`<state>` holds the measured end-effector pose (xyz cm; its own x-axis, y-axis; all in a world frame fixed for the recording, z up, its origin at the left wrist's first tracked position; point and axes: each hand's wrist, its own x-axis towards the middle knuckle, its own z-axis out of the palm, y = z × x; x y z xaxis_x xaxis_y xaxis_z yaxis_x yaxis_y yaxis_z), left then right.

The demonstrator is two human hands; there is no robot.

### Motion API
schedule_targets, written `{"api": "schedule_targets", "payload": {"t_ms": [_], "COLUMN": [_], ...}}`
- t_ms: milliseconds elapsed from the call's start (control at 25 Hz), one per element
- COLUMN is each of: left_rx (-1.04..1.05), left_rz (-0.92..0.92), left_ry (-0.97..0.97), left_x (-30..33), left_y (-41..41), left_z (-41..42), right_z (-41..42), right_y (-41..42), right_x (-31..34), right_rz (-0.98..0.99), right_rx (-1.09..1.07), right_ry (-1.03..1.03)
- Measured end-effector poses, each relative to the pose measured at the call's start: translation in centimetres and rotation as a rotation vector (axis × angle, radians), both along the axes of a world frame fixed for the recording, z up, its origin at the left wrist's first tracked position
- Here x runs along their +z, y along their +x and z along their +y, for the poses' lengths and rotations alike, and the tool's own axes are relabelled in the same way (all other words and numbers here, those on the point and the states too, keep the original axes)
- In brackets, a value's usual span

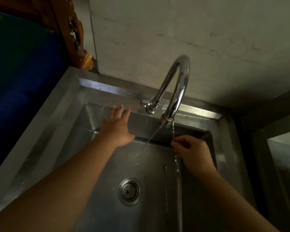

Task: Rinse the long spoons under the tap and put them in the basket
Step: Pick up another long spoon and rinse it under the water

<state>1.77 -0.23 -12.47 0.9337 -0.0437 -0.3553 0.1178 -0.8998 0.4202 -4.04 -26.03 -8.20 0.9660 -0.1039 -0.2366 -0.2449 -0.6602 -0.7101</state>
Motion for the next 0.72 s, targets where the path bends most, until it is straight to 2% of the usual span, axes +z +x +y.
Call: {"api": "schedule_targets", "payload": {"t_ms": [120,240,320,400,520,720], "left_rx": [0.153,0.35,0.458,0.507,0.51,0.503], "left_rz": [-0.033,-0.002,0.058,0.092,0.033,-0.004], "left_ry": [-0.23,-0.64,-0.906,-1.072,-1.129,-1.151], "left_x": [0.2,-0.4,-0.6,-0.7,-0.6,0.4], "left_y": [-2.0,-6.4,-9.2,-11.1,-12.4,-12.8], "left_z": [-1.0,-2.7,-3.8,-4.4,-4.8,-4.4], "right_z": [2.5,4.5,5.5,6.1,6.6,6.1], "right_y": [-2.9,-4.5,-5.3,-6.1,-7.3,-7.9], "right_x": [-0.6,-0.9,-0.9,-0.8,-0.5,0.6], "right_rz": [0.077,0.142,0.164,0.177,0.198,0.233], "right_rx": [-0.035,-0.097,-0.099,-0.037,0.034,-0.003], "right_ry": [0.249,0.461,0.527,0.552,0.563,0.533]}}
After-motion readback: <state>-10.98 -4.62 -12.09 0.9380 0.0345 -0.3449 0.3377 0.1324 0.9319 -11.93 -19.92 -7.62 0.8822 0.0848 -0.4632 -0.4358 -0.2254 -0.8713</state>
